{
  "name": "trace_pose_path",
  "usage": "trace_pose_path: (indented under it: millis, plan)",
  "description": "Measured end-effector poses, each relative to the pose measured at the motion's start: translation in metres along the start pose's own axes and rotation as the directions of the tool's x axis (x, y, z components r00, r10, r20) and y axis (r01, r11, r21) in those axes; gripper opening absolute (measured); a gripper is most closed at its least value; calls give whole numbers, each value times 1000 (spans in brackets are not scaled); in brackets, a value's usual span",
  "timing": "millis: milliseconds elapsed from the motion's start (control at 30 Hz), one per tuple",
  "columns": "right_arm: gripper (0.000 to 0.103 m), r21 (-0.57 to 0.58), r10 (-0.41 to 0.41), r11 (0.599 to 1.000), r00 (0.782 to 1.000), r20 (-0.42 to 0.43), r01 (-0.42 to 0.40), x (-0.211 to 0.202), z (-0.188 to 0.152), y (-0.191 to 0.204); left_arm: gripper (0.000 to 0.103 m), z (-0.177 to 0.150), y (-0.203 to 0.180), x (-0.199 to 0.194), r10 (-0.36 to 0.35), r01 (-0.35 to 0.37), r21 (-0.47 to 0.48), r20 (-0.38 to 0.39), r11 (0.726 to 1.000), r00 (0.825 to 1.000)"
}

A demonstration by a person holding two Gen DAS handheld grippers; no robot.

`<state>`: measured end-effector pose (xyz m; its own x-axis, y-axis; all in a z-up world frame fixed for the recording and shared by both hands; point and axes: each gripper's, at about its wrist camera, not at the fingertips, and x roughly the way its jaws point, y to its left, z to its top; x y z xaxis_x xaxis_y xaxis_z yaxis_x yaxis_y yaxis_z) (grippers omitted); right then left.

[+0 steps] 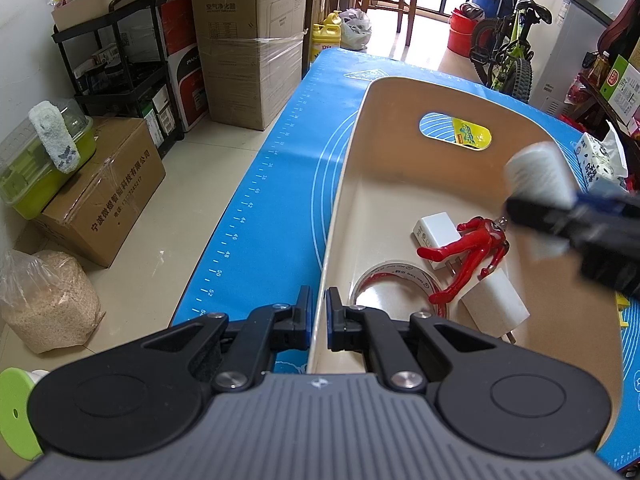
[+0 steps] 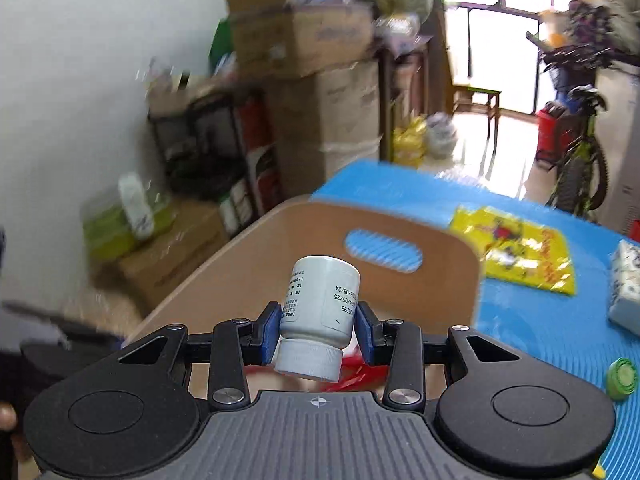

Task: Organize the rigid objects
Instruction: 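Carry the pill bottle with the right tool and drop it in the basket, then move the right tool to the yellow toy piece and close on it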

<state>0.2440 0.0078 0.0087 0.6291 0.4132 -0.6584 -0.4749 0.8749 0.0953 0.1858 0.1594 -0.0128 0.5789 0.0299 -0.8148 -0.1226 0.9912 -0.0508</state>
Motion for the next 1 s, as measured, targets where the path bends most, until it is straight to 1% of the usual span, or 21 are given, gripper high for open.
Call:
trace_pose_path:
  millis: [100,200,367,400,467,567,633,700,733,800,933,1000]
  plan:
    - [46,-19,-3,1000,997,-71,1,13,-7,6,8,0,1,0,-1,1,0,0,1000,1000]
    - [46,-24,-5,1000,993,-122,2,19,-15,7,8,0,0,0,0,0,0,0,1000,1000]
    - [46,-33,-27,999,988,-155,22,30,-23,5,8,-1,-3,0,6,-6,3,1,1000,1000]
    - [49,-31,-28,999,987,-157,24,31,-25,4,8,-1,-4,1,7,-7,4,1,1000,1000]
    - [51,-23,-24,1000,988,-155,21,31,-24,2,8,-1,-4,1,7,-7,5,1,1000,1000]
    - [51,-18,5,1000,992,-124,-7,24,-23,-2,8,-1,-4,1,7,-7,5,1,1000,1000]
    - [52,-20,8,1000,995,-98,-10,16,-20,-4,8,-1,-4,1,7,-7,5,1,1000,1000]
    - [73,-6,-1,1000,998,-56,0,5,-17,-10,8,-1,-4,1,7,-7,4,1,1000,1000]
    - [75,12,-6,1000,1000,-17,6,-4,-16,-15,8,-1,-4,1,7,-7,4,1,1000,1000]
    - [75,34,-14,999,1000,22,13,-16,-14,-23,8,-1,-4,1,7,-7,4,1,1000,1000]
    - [76,77,-70,995,993,100,62,-45,-10,-47,8,-1,-4,1,7,-7,6,-1,1000,1000]
    - [83,93,-101,992,988,120,90,-56,-10,-61,8,-1,-5,1,7,-7,6,-1,1000,1000]
